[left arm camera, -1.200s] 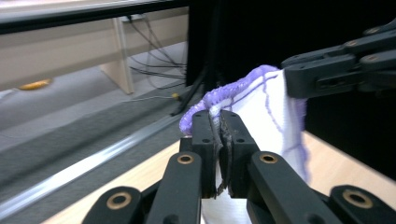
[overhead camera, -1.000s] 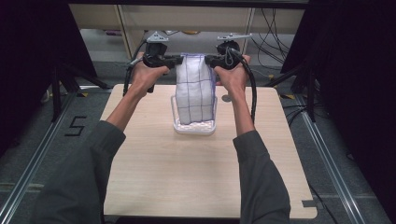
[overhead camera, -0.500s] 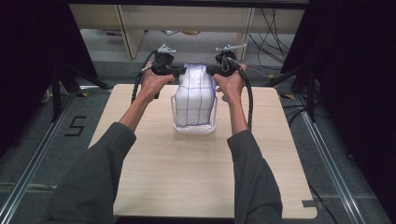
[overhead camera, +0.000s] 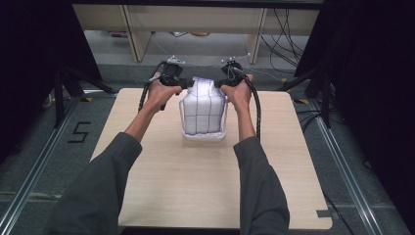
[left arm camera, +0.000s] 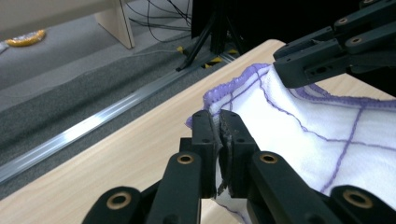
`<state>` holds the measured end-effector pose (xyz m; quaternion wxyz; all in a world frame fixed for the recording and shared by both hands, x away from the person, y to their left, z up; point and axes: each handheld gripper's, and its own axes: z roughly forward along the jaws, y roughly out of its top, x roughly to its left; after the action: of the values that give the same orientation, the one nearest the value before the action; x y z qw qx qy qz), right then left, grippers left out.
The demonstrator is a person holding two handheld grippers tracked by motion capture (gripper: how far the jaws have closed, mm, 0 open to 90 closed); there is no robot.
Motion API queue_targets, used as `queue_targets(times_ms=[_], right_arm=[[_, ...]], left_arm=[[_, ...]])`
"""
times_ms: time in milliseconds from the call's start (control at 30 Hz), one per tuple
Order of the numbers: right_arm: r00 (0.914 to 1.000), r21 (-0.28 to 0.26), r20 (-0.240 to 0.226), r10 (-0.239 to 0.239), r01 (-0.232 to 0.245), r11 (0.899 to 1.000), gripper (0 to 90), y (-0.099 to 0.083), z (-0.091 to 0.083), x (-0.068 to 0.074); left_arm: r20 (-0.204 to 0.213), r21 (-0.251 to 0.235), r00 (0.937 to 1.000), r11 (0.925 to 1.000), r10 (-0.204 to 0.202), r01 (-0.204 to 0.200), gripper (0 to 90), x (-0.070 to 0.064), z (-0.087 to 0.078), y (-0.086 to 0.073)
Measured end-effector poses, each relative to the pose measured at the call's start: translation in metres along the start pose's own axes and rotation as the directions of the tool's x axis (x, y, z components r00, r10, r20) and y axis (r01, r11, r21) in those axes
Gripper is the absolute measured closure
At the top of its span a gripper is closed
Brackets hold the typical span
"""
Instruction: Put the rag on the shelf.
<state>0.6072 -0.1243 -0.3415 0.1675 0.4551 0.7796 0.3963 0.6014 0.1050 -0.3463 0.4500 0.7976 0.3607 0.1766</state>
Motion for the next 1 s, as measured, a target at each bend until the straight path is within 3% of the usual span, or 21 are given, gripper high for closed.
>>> queue_targets(times_ms=[67,100,133,167,267,300,367,500,700,800,1000], right_arm=[[0.9998,0.018,0.000,0.018,-0.018,1.000,78.9,-0.001,0.002,0.000],[1.0000,0.018,-0.005,0.005,-0.005,1.000,78.8,-0.001,0.003,-0.001],[0.9994,0.035,-0.010,0.034,-0.033,0.999,78.4,-0.002,0.004,0.002],[0.9999,0.037,-0.012,-0.002,0.002,0.999,77.5,-0.002,0.006,-0.001],[0.9999,0.045,0.001,0.015,-0.015,0.999,72.9,-0.004,0.008,0.000],[0.9995,0.046,0.007,0.030,-0.030,0.998,70.6,-0.004,0.008,0.000],[0.9999,0.052,0.014,0.004,-0.005,0.999,65.2,-0.004,0.010,-0.002],[0.9996,0.037,0.008,0.026,-0.027,0.999,64.7,-0.002,0.005,-0.003],[0.9999,0.017,0.011,0.009,-0.010,1.000,62.2,-0.001,-0.005,-0.004],[0.9997,0.008,0.007,0.025,-0.025,1.000,61.8,0.000,-0.012,-0.002],[0.9992,-0.001,-0.004,0.039,-0.039,0.999,60.2,-0.002,-0.025,-0.003]], left_arm=[[-0.002,0.009,0.9999,0.9999,-0.011,0.011,84.5,0.002,0.001,-0.002],[0.002,0.012,0.9998,0.9997,-0.020,0.020,84.6,0.003,0.001,-0.004],[0.004,0.016,0.9997,0.9996,-0.024,0.024,84.5,0.003,0.002,-0.006],[0.000,0.017,0.9997,0.9995,-0.026,0.026,84.3,0.003,0.002,-0.007],[-0.006,0.017,0.9991,0.9990,-0.042,0.042,83.6,0.005,0.002,-0.010],[-0.004,0.017,0.9987,0.9985,-0.052,0.052,82.1,0.006,0.001,-0.010],[0.007,0.007,0.9964,0.9964,-0.085,0.085,72.7,0.008,-0.002,-0.010],[0.004,-0.003,0.9941,0.9941,-0.108,0.108,71.2,0.011,-0.008,-0.010],[0.011,-0.023,0.9922,0.9919,-0.124,0.125,66.8,0.016,-0.024,-0.010],[0.016,-0.043,0.9892,0.9883,-0.146,0.146,64.5,0.019,-0.032,-0.011],[0.038,-0.032,0.9880,0.9881,-0.149,0.151,61.0,0.021,-0.046,-0.017]])
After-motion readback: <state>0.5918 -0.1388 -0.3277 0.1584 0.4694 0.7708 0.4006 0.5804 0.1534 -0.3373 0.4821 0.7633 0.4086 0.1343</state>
